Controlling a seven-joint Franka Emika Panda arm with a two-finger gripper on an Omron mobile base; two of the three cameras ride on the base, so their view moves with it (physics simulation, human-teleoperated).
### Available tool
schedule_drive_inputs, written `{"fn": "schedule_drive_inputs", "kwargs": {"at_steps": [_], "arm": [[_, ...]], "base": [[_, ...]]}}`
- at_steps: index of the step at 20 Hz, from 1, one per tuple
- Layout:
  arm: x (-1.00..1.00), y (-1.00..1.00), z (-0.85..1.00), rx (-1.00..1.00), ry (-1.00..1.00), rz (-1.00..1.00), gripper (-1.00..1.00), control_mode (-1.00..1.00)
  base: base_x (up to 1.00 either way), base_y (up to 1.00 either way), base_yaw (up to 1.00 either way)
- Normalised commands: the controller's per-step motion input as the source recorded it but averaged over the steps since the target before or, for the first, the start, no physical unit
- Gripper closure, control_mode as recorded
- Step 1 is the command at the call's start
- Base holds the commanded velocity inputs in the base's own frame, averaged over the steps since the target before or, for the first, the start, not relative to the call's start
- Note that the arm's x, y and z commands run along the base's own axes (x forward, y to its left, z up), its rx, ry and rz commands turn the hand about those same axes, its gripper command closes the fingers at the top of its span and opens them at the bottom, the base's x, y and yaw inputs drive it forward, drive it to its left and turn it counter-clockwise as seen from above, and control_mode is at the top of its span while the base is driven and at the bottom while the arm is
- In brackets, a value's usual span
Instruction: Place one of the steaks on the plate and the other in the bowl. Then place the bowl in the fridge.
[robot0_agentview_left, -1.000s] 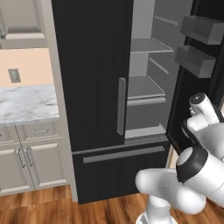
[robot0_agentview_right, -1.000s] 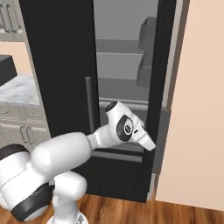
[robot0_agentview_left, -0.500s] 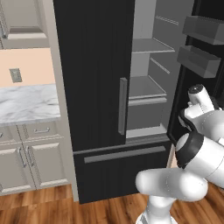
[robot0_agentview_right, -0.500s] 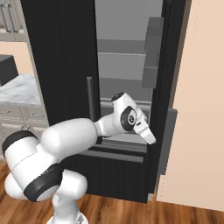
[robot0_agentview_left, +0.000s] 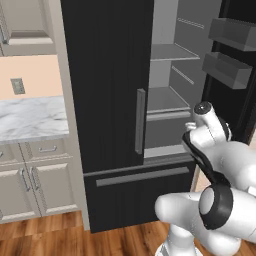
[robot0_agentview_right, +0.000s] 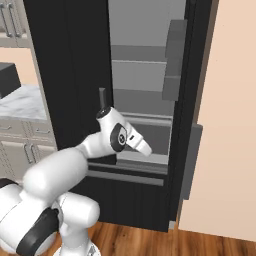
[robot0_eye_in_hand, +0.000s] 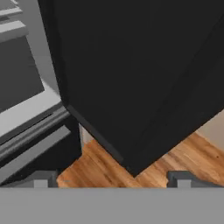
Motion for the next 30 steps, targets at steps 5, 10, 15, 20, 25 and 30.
{"fn": "schedule_drive_inputs", "kwargs": {"at_steps": [5, 10, 15, 20, 25, 30], "arm": [[0.72, 0.77, 0.01, 0.31, 0.30, 0.64, -1.00, -1.00], [0.84, 0.86, 0.29, 0.35, 0.06, 0.37, -1.00, -1.00], [0.27, 0.73, 0.22, -0.21, -0.16, 0.08, -1.00, -1.00], [0.17, 0.61, 0.32, -0.12, -0.07, 0.01, -1.00, -1.00], [0.54, 0.45, 0.10, 0.12, -0.06, 0.07, -1.00, -1.00], [0.49, 0.49, 0.07, -0.19, -0.19, 0.00, -1.00, -1.00]], "base": [[0.00, 0.00, 0.00], [0.00, 0.00, 0.00], [0.00, 0.00, 0.00], [0.00, 0.00, 0.00], [0.00, 0.00, 0.00], [0.00, 0.00, 0.00]]}}
